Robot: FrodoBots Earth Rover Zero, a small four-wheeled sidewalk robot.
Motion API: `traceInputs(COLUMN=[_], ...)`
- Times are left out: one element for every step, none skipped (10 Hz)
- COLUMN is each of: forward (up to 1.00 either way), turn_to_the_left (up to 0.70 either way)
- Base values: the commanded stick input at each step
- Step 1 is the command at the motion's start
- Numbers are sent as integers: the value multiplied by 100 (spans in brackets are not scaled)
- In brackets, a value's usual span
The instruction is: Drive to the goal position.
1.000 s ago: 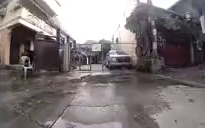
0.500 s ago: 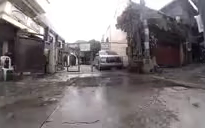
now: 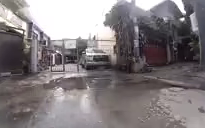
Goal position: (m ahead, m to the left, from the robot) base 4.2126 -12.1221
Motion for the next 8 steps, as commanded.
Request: traceInputs(forward=[70,70,70,70,70,70,70,70], turn_to_the_left=[-27,-27,-27,-24,0,-12,-27,-27])
